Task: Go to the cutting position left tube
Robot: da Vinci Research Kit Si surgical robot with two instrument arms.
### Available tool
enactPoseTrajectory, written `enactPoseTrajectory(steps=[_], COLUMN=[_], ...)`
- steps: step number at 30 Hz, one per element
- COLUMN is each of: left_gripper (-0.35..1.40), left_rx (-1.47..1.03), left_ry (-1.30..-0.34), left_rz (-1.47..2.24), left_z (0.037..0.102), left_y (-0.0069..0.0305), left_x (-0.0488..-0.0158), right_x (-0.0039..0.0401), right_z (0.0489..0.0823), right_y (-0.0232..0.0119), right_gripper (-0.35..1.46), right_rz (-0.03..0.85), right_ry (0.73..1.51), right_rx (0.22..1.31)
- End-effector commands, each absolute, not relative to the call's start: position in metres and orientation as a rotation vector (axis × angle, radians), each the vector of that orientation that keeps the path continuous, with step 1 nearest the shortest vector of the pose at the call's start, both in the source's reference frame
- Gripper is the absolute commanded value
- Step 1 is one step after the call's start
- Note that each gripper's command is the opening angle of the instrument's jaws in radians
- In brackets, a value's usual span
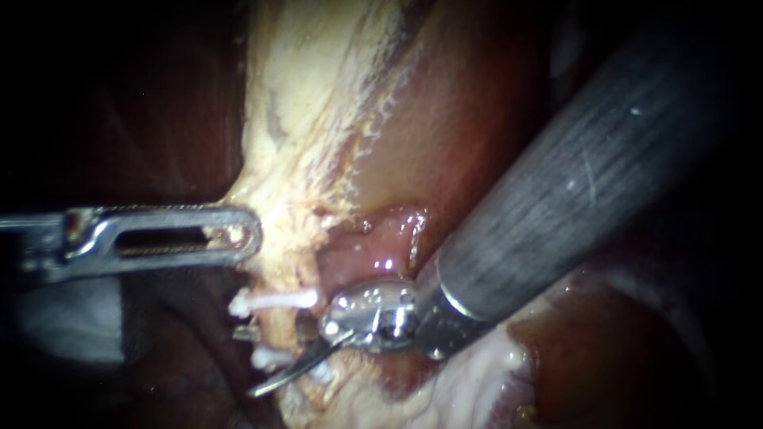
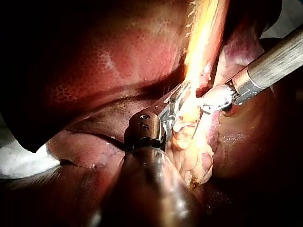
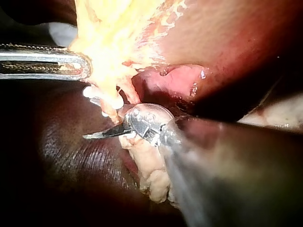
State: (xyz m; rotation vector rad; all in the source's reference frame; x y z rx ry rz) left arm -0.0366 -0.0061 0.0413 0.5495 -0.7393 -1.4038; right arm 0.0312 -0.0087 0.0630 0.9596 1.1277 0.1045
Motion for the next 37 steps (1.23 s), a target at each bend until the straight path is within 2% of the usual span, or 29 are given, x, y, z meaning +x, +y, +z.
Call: enactPoseTrajectory(steps=[1, 17, 37], left_gripper=[-0.23, -0.23, -0.23], left_rx=[0.55, 0.55, 0.549], left_ry=[-0.739, -0.739, -0.739], left_rz=[-1.404, -1.404, -1.404], left_z=[0.0414, 0.0414, 0.0413], left_y=[-0.0061, -0.0061, -0.0062], left_x=[-0.0366, -0.0366, -0.0366], right_x=[0.0314, 0.0322, 0.0323], right_z=[0.0631, 0.0645, 0.0646], right_y=[-0.0087, -0.0083, -0.0084], right_gripper=[1.2, 1.16, 1.16], right_rz=[0.111, 0.139, 0.138], right_ry=[1.129, 1.119, 1.119], right_rx=[0.961, 0.975, 0.975])
